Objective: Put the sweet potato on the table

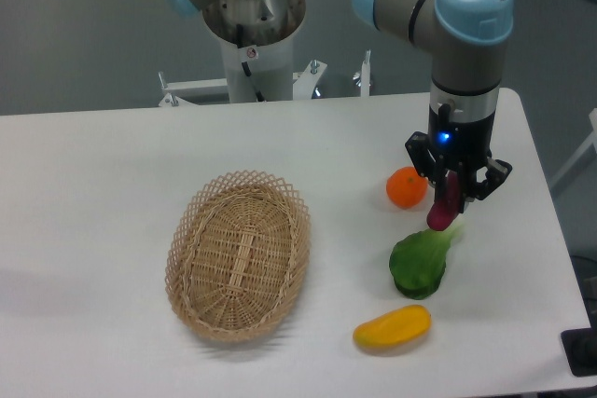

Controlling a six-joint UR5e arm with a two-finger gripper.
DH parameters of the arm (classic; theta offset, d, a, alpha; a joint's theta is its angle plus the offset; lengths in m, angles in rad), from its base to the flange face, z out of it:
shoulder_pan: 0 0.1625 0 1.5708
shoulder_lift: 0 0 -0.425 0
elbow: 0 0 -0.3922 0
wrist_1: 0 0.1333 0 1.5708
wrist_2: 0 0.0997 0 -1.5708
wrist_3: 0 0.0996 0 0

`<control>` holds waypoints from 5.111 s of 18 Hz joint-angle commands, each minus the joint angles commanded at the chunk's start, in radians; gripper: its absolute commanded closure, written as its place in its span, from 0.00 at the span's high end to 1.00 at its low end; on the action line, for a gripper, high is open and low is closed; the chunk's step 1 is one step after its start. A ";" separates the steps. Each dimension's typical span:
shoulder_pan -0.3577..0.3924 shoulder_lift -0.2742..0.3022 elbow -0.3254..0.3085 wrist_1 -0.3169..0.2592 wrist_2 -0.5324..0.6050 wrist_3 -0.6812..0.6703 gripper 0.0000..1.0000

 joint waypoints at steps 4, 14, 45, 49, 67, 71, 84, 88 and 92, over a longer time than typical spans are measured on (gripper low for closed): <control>0.002 0.000 -0.006 0.002 0.000 0.000 0.28; 0.012 0.046 -0.150 0.021 0.009 0.135 0.28; 0.255 -0.109 -0.336 0.238 0.049 0.531 0.29; 0.252 -0.109 -0.365 0.259 0.051 0.489 0.30; 0.245 -0.109 -0.370 0.282 0.055 0.499 0.95; 0.244 -0.091 -0.348 0.290 0.054 0.485 1.00; 0.230 0.048 -0.276 0.273 -0.026 0.453 1.00; 0.239 0.058 -0.114 0.057 -0.077 0.391 1.00; 0.259 0.051 0.058 -0.151 -0.081 0.403 1.00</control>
